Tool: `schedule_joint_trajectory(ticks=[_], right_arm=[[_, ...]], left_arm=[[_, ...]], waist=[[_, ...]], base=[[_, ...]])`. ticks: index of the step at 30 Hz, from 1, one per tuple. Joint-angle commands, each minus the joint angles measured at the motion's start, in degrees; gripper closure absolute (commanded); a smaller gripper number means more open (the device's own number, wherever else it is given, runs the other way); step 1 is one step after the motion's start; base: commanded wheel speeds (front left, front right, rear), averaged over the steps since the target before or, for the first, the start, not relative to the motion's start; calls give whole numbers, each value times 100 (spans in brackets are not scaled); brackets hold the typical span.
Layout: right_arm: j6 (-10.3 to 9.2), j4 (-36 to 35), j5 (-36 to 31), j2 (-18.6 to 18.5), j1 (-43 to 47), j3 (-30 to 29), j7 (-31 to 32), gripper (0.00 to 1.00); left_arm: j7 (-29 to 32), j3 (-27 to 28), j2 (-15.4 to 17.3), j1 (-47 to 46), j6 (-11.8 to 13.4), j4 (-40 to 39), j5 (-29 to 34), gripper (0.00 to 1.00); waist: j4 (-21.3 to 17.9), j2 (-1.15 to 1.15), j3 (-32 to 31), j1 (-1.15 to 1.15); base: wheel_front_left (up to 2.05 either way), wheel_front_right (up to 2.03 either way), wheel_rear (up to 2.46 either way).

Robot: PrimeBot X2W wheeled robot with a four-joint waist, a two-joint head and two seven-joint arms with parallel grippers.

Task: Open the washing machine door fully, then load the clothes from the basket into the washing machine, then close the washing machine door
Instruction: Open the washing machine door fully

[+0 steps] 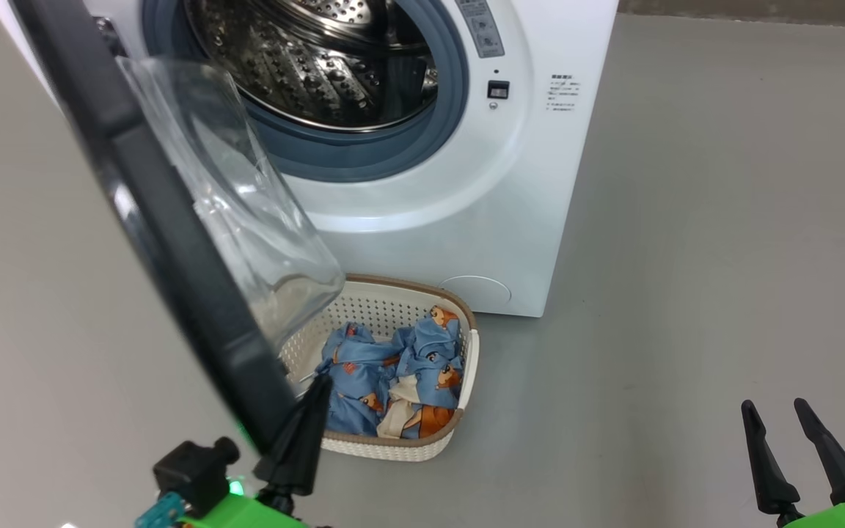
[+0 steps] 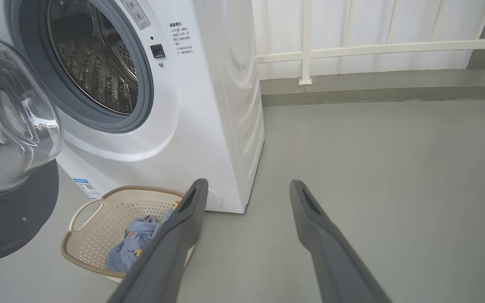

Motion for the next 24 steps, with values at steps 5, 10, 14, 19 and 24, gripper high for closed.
schedule_joint_trajectory(ticks=[5, 10, 14, 19, 24], right_arm=[[17, -169, 14, -75, -95, 126, -70, 0], [17, -179, 19, -86, -97, 104, -70, 0], [17, -171, 24, -90, -96, 97, -70, 0], [17, -163, 25, -84, -109, 126, -70, 0], [17, -167, 20, -69, -108, 140, -70, 0]], left_arm=[[-38, 663, 195, 80, 84, -273, 130, 100], [-38, 899, 195, 316, 132, -499, 209, 100], [-38, 1039, 195, 466, 262, -677, 263, 100], [-38, 1257, 195, 588, 459, -801, 353, 100], [-38, 1592, 195, 693, 654, -864, 423, 100]], waist=[[106, 0, 4, 0], [203, 0, 37, 0], [283, 0, 52, 0], [375, 0, 72, 0], [457, 0, 100, 0]], base=[[0, 0, 0], [0, 0, 0], [0, 0, 0], [0, 0, 0], [0, 0, 0]])
